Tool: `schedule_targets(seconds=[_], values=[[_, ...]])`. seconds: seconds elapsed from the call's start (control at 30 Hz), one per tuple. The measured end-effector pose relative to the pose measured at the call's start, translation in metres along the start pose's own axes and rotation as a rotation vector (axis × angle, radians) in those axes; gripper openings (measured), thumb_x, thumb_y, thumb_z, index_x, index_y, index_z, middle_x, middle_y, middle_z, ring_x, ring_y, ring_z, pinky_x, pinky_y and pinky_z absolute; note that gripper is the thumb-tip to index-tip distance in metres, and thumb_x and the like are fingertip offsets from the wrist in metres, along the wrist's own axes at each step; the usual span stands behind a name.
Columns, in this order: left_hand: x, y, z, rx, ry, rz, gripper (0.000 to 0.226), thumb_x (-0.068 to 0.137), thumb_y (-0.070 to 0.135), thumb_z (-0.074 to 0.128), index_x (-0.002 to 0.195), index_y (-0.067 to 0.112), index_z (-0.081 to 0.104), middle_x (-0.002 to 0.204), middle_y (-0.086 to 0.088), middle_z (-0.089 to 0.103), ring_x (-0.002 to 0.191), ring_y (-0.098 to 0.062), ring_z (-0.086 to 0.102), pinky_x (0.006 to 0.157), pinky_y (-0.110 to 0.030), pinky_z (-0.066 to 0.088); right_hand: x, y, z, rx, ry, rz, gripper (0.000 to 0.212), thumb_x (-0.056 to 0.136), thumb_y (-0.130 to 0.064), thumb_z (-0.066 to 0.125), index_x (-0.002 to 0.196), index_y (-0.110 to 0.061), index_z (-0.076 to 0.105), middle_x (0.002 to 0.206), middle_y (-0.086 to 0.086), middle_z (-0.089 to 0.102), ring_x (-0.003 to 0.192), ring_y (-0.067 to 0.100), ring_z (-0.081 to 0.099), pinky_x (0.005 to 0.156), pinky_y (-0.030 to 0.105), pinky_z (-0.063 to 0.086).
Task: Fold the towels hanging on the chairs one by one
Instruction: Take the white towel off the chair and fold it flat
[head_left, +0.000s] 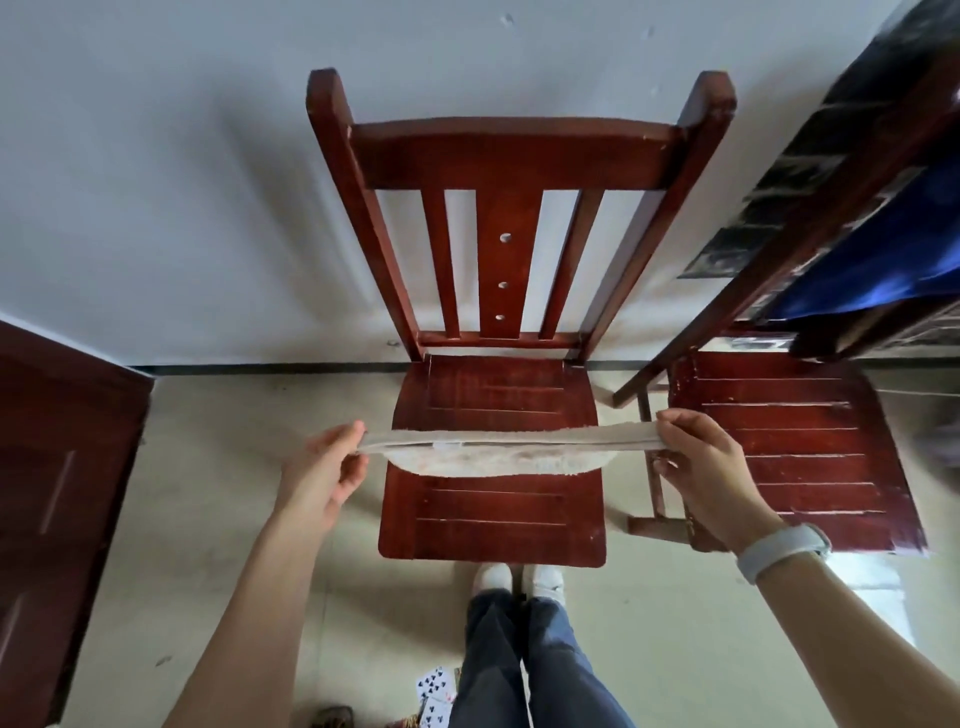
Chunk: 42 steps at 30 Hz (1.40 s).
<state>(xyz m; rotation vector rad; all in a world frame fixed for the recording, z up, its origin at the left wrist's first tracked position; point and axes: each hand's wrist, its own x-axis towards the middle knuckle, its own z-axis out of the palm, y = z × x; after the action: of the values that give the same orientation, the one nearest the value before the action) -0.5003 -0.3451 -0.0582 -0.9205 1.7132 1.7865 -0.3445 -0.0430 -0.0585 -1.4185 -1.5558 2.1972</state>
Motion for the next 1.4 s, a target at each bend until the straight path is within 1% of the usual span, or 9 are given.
schedule_targets(seconds=[0.2, 0.33, 0.43, 0.6, 0.73, 0.97, 1.1, 1.27, 1.4], values=[[-0.003, 0.005, -0.002, 0.050, -0.219, -0.055, 0.013, 0.089, -0.002, 0.049, 0.093, 0.001, 0.060, 0.080, -0.010, 0.055, 0.070, -0.015, 0.050, 0.050, -0.012, 0.050, -0.007, -0.008, -0.005, -0.066, 0.066, -0.097, 0.016, 0.087, -0.002, 0.056, 0.080, -0.016, 0.056, 0.073, 0.005, 0.053, 0.065, 0.014, 0.051, 0.051, 0.012, 0.048], [-0.005, 0.013, 0.001, -0.021, -0.241, -0.042, 0.017, 0.088, -0.007, 0.048, 0.085, 0.002, 0.062, 0.085, -0.012, 0.057, 0.077, -0.016, 0.054, 0.057, -0.014, 0.054, -0.005, -0.018, -0.007, -0.060, 0.032, -0.077, 0.015, 0.088, -0.003, 0.055, 0.086, -0.014, 0.065, 0.086, 0.008, 0.060, 0.077, 0.016, 0.057, 0.060, 0.012, 0.052], [-0.006, 0.019, 0.002, -0.045, -0.233, -0.027, 0.018, 0.087, -0.010, 0.048, 0.084, 0.002, 0.061, 0.084, -0.011, 0.058, 0.078, -0.016, 0.055, 0.057, -0.014, 0.054, -0.005, -0.023, -0.010, -0.087, -0.090, -0.053, 0.019, 0.089, -0.002, 0.053, 0.096, -0.015, 0.064, 0.097, 0.012, 0.064, 0.087, 0.019, 0.062, 0.076, 0.021, 0.053], [-0.007, 0.025, 0.001, 0.095, -0.245, 0.081, 0.022, 0.082, -0.015, 0.052, 0.097, -0.001, 0.060, 0.086, -0.013, 0.059, 0.083, -0.019, 0.058, 0.069, -0.017, 0.056, -0.005, -0.027, -0.006, -0.491, -0.125, -0.241, 0.031, 0.084, -0.003, 0.061, 0.111, -0.016, 0.059, 0.100, 0.017, 0.063, 0.089, 0.022, 0.061, 0.072, 0.015, 0.053], [-0.006, 0.027, -0.001, 0.235, -0.216, 0.199, 0.032, 0.078, -0.015, 0.057, 0.105, 0.002, 0.060, 0.092, -0.013, 0.061, 0.086, -0.021, 0.061, 0.071, -0.017, 0.056, -0.001, -0.030, 0.001, -0.711, -0.110, -0.358, 0.035, 0.080, -0.009, 0.067, 0.111, -0.019, 0.055, 0.103, 0.006, 0.061, 0.088, 0.023, 0.063, 0.077, 0.025, 0.049], [0.001, 0.028, -0.005, 0.483, -0.174, 0.330, 0.037, 0.077, -0.013, 0.062, 0.109, 0.005, 0.059, 0.087, -0.006, 0.063, 0.077, -0.019, 0.061, 0.070, -0.014, 0.052, 0.002, -0.041, 0.005, -0.922, -0.088, -0.589, 0.023, 0.081, -0.013, 0.067, 0.102, -0.008, 0.061, 0.095, 0.004, 0.059, 0.078, 0.011, 0.055, 0.069, 0.008, 0.041], [0.004, 0.029, -0.006, 0.499, -0.130, 0.387, 0.034, 0.078, -0.011, 0.062, 0.107, 0.005, 0.060, 0.087, -0.009, 0.064, 0.075, -0.019, 0.062, 0.067, -0.012, 0.052, 0.006, -0.045, 0.005, -1.072, -0.204, -0.539, 0.038, 0.081, -0.018, 0.067, 0.116, -0.011, 0.053, 0.105, 0.001, 0.050, 0.079, 0.019, 0.053, 0.074, 0.020, 0.039], [0.003, 0.033, -0.005, 0.527, -0.067, 0.517, 0.022, 0.081, -0.002, 0.063, 0.099, 0.010, 0.062, 0.075, -0.005, 0.064, 0.052, 0.001, 0.062, 0.062, -0.009, 0.051, 0.009, -0.049, 0.005, -1.097, -0.157, -0.689, 0.018, 0.087, -0.007, 0.058, 0.104, -0.002, 0.061, 0.097, 0.009, 0.061, 0.079, 0.015, 0.053, 0.067, 0.013, 0.038], [-0.001, 0.040, -0.005, 0.616, 0.011, 0.659, 0.019, 0.079, 0.005, 0.068, 0.097, 0.013, 0.066, 0.077, -0.003, 0.061, 0.062, -0.004, 0.060, 0.064, -0.006, 0.045, 0.012, -0.056, 0.005, -1.093, -0.090, -0.751, 0.010, 0.084, -0.006, 0.061, 0.094, -0.005, 0.064, 0.091, 0.006, 0.063, 0.073, 0.016, 0.054, 0.064, 0.019, 0.041]])
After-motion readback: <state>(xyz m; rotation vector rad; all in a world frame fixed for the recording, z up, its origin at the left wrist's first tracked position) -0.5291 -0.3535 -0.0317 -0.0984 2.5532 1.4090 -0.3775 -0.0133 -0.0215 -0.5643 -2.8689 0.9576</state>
